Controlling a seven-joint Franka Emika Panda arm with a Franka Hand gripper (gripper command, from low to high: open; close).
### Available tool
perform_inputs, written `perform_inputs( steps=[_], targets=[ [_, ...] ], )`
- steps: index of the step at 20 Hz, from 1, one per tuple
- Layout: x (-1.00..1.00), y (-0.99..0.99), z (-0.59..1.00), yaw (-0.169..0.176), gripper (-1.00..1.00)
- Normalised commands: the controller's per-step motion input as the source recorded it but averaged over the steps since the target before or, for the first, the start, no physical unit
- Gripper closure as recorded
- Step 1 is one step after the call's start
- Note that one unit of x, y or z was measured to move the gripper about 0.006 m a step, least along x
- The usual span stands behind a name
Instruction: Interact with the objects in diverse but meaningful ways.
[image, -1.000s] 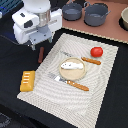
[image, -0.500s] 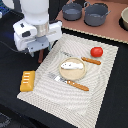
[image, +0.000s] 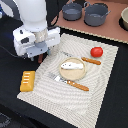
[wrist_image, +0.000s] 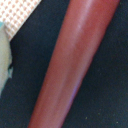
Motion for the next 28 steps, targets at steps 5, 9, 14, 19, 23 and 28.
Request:
perform_inputs(
  steps=[5,9,14,19,23,28],
  targets=[
    [0.18,-0.01,-0.04,-0.057,1.00],
    [0.17,0.16,0.39,-0.069,1.00],
    [0.18,0.40,0.78,-0.009,1.00],
    [0.61,0.54,0.79,-0.020,1.00],
    [0.71,0.50,0.45,-0.022,1.00],
    [0.83,0.40,0.21,-0.025,1.00]
  ],
)
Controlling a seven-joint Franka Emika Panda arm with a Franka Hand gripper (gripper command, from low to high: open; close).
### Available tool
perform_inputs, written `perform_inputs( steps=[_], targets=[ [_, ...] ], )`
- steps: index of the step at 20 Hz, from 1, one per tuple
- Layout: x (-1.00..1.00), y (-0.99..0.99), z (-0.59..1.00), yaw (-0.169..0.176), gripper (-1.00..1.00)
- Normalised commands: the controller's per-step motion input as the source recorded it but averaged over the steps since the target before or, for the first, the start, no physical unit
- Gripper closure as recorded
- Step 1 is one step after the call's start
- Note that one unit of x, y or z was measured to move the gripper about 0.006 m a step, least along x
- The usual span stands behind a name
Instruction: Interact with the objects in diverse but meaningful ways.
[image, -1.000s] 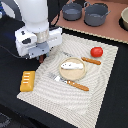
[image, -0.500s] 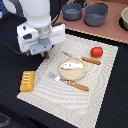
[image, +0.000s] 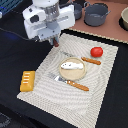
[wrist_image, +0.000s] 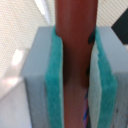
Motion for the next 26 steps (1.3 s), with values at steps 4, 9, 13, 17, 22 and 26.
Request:
perform_inputs(
  steps=[4,9,13,17,22,26],
  targets=[
    [0.85,0.42,0.10,-0.020,1.00],
    [0.81,0.56,0.05,-0.006,1.00],
    [0.74,0.72,0.03,0.000,1.00],
    [0.56,0.62,-0.01,0.000,1.00],
    [0.30,0.21,-0.09,0.000,1.00],
    [0.11,0.00,-0.12,0.000,-1.00]
  ],
)
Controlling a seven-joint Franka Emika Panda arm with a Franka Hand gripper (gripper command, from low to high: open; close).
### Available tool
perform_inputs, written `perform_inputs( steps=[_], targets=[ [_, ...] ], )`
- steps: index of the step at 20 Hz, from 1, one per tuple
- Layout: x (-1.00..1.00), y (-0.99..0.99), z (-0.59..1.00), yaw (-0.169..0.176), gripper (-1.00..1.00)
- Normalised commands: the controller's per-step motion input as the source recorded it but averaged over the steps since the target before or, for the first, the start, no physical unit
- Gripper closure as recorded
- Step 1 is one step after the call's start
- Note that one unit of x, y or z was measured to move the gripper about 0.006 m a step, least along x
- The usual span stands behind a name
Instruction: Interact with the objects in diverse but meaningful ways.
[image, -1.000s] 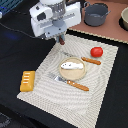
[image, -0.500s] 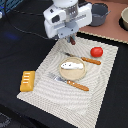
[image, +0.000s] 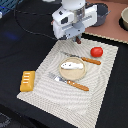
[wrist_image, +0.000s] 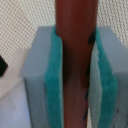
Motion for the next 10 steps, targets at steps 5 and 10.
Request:
perform_inputs(
  steps=[5,10],
  targets=[
    [0.27,0.17,-0.07,0.000,-1.00],
    [0.36,0.25,0.06,0.000,-1.00]
  ],
)
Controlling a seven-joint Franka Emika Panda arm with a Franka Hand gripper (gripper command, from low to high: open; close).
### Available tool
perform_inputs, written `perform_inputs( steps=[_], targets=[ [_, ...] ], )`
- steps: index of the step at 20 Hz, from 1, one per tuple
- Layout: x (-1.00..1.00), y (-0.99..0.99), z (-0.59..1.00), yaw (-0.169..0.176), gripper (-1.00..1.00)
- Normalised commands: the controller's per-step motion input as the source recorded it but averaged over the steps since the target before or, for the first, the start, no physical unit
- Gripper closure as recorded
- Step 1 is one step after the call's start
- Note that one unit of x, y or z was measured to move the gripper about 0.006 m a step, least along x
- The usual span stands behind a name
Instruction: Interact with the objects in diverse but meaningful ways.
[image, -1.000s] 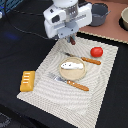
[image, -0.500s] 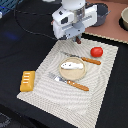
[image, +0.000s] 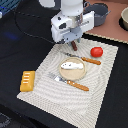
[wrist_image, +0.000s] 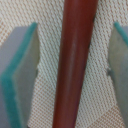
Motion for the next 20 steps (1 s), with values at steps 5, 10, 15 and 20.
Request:
perform_inputs(
  steps=[5,10,15,20],
  targets=[
    [0.41,0.21,0.88,-0.014,-1.00],
    [0.73,0.09,1.00,-0.084,-1.00],
    [0.83,0.00,0.90,-0.098,-1.00],
    [0.84,-0.02,0.63,-0.070,-1.00]
  ],
)
